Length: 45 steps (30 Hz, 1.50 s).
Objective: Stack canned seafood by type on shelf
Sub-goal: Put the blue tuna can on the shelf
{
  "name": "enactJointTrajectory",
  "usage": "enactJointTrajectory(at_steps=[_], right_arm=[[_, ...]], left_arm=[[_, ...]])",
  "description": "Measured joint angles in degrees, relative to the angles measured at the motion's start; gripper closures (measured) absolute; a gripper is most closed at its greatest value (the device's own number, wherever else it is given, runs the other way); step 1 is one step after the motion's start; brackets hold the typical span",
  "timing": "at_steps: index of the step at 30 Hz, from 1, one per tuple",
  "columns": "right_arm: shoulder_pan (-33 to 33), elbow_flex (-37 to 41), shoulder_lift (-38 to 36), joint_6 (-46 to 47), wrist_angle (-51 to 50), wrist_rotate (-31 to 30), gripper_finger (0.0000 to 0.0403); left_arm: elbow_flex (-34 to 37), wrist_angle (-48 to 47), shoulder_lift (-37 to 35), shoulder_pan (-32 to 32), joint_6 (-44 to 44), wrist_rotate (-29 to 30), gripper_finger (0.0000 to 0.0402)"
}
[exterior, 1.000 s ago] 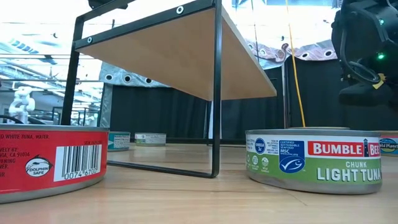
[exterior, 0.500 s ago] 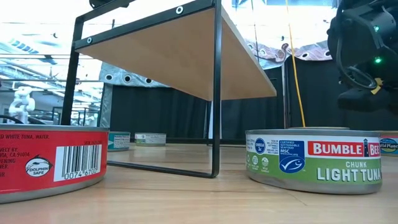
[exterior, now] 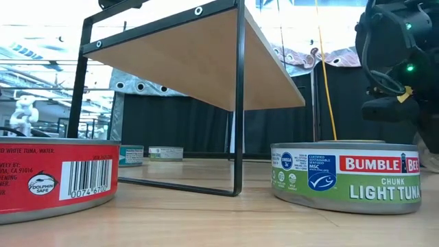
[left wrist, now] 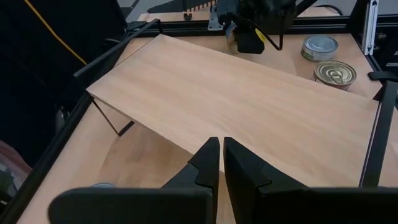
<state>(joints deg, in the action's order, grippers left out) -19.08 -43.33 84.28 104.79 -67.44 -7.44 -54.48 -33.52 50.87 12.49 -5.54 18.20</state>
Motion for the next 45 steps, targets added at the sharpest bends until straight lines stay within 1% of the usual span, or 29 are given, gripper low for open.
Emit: enactJointTrajectory(at_steps=[5,9,15,18,20,22,24,28,30,36,38,40,42,45], right_arm=[[-0.14,-0.1,-0.01,-0.59,1.19,-1.42,0.0403],[-0.14,-2.98,-0.01,-1.63,-0.53,-4.28,0.0403],[-1.38,-12.87,-0.01,-2.16,-11.1,-4.88,0.04],[-3.77,-19.34,-0.01,-0.65,-17.07,-3.87,0.0387],[-5.81,-23.47,-0.04,0.97,-21.27,-1.74,0.0372],[-8.45,-26.01,-0.13,2.53,-22.63,0.87,0.0352],[-11.0,-26.54,-0.34,3.01,-22.34,2.68,0.0329],[-15.98,-24.77,0.14,7.4,-22.21,10.18,0.027],[-18.4,-23.48,1.03,10.66,-20.89,11.99,0.0231],[-22.38,-20.69,1.97,19.24,-16.18,10.52,0.01],[-23.17,-19.47,1.89,22.46,-16.53,10.31,0.0062],[-23.64,-17.75,1.89,23.04,-16.38,10.34,0.0029],[-23.55,-15.64,1.87,23.11,-16.23,9.99,0.001],[-22.85,-12.88,1.63,22.68,-14.82,7.26,0.0011]], left_arm=[[0.0,-0.02,-0.01,0.0,-0.02,-0.32,0.0374],[0.0,-0.02,-0.02,0.0,-0.02,-0.42,0.0374],[0.0,-0.02,-0.02,0.0,-0.02,-0.57,0.0374],[0.0,-0.02,-0.02,0.0,-0.02,-0.61,0.0374],[0.0,-0.02,-0.02,0.0,-0.02,-0.63,0.0374],[0.0,-0.02,-0.02,0.0,-0.02,-0.69,0.0374],[0.0,-0.02,-0.02,0.0,-0.02,-1.38,0.0374],[0.0,0.0,-0.02,0.02,-0.02,-1.68,0.0374],[0.0,0.02,-0.02,0.01,-0.02,-1.68,0.0374],[0.0,0.15,-0.02,0.02,-0.02,-1.68,0.0374],[0.0,0.15,-0.04,0.0,-0.02,-1.68,0.0374],[-0.02,0.15,-0.16,0.0,-0.02,-1.68,0.0374],[-0.24,0.15,-0.17,0.01,-0.02,-1.68,0.0374],[-0.68,0.18,-0.19,0.0,-0.02,-1.68,0.0374]])
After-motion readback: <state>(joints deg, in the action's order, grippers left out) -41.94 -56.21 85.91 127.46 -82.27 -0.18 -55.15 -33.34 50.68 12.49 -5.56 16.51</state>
